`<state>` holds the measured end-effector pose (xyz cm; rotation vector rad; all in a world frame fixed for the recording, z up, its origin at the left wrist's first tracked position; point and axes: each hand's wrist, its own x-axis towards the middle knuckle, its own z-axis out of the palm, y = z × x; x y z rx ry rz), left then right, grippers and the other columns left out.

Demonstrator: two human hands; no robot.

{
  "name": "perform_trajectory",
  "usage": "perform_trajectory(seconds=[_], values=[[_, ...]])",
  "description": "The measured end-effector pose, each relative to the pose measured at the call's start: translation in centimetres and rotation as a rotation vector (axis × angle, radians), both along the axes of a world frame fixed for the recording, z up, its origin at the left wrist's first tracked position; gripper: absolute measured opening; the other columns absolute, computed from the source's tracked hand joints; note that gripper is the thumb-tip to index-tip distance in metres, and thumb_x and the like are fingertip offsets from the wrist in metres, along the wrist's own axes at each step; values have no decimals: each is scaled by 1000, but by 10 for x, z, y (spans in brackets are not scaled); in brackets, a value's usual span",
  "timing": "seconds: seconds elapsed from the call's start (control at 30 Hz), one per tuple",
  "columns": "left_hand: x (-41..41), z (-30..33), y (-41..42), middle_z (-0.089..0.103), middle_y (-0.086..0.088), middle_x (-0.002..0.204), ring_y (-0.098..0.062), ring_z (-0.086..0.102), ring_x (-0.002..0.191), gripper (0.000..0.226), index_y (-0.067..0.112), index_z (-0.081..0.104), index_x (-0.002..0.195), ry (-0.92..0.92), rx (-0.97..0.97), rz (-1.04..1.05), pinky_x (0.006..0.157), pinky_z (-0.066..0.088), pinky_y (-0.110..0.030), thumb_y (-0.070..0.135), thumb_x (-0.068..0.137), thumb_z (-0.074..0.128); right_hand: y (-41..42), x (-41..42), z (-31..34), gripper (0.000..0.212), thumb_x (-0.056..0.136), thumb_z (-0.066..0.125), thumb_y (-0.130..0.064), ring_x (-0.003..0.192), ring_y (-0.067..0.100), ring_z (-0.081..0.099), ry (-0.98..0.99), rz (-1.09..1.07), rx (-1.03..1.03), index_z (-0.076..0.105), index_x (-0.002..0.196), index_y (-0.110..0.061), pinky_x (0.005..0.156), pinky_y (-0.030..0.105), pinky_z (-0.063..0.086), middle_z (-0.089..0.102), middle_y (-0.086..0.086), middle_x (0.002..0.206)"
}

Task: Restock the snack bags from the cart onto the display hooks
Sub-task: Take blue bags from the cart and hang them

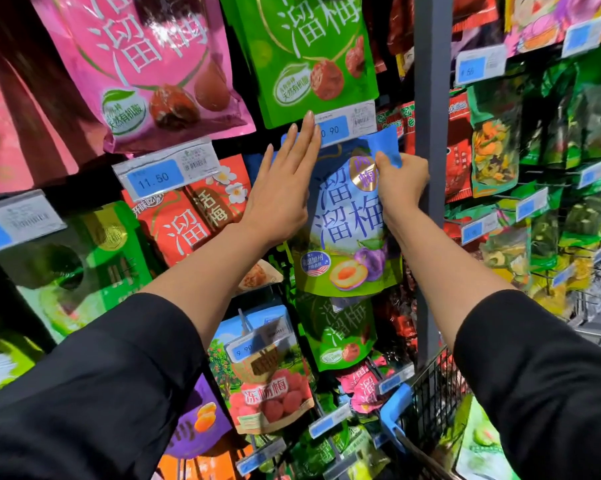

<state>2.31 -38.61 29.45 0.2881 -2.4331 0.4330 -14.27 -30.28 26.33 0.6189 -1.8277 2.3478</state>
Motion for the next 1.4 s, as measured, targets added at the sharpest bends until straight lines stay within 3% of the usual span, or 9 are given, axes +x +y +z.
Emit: perform_trajectory(seconds=[0.13, 0.27, 0.53, 0.7, 0.9, 1.0, 1.1, 1.23, 1.4], values=[[1, 1, -4, -7, -5, 162, -24, -3, 149, 87, 15, 0, 154, -1, -45, 9, 120, 8, -50, -4, 87, 51, 5, 0, 0, 47, 89, 64, -24, 47, 9, 28, 8, -87, 131, 36, 52, -25, 45, 26, 21, 35, -7, 52], [1, 1, -1, -9, -4, 162, -23, -5, 149, 88, 14, -2, 153, -13, -37, 8, 120, 7, -49, -3, 87, 53, 6, -4, 5, 20, 88, 64, -33, 66, 20, 45, -7, -151, 218, 53, 75, -22, 57, 26, 33, 54, 0, 75], [3, 1, 3, -8, -6, 162, -24, -5, 149, 83, 12, 1, 154, -4, -12, -1, 120, 7, -50, -2, 88, 50, 14, 0, -1, 47, 92, 62, -29, 65, 20, 36, -40, -157, 225, 33, 55, -25, 43, 28, 20, 39, -3, 63], [0, -2, 4, -10, -6, 162, -23, -6, 149, 86, 13, -2, 153, 3, -1, 4, 120, 6, -48, -3, 87, 50, 10, 2, 2, 46, 93, 62, -24, 56, 15, 36, -63, -106, 201, 36, 55, -21, 46, 31, 23, 42, -1, 62], [0, -3, 6, -11, -5, 161, -23, -6, 149, 87, 12, -2, 153, -1, 11, 17, 120, 5, -46, -3, 86, 51, 2, 7, 8, 19, 93, 61, -28, 81, 29, 61, -20, -120, 243, 69, 85, -12, 63, 30, 38, 68, 11, 90], [-2, -3, 6, -10, -6, 161, -24, -4, 149, 86, 11, -1, 154, 11, 6, 22, 119, 5, -46, -2, 87, 51, -5, 5, 2, 27, 94, 59, -33, 96, 35, 63, 34, -182, 247, 69, 101, -10, 67, 31, 38, 69, 14, 103], [-3, -4, 6, -11, -6, 161, -24, -5, 149, 89, 11, -1, 154, 7, 18, 29, 119, 5, -46, -5, 84, 52, -8, 2, -8, 23, 92, 60, -30, 84, 28, 60, 62, -154, 166, 60, 80, -10, 64, 28, 33, 67, 12, 90], [-4, -5, 7, -12, -7, 161, -25, -5, 149, 92, 11, -2, 154, 2, 15, 37, 119, 5, -46, -3, 84, 56, -6, 3, -8, 23, 91, 62, -25, 77, 26, 58, 43, -146, 95, 59, 74, -10, 62, 28, 32, 66, 13, 83], [-2, -3, 10, -12, -7, 161, -24, -5, 149, 88, 10, 0, 154, -3, 26, 39, 119, 5, -45, 1, 86, 55, -23, 3, 6, 24, 93, 61, -31, 102, 35, 62, -17, -158, 322, 69, 107, -14, 68, 33, 39, 68, 14, 109]])
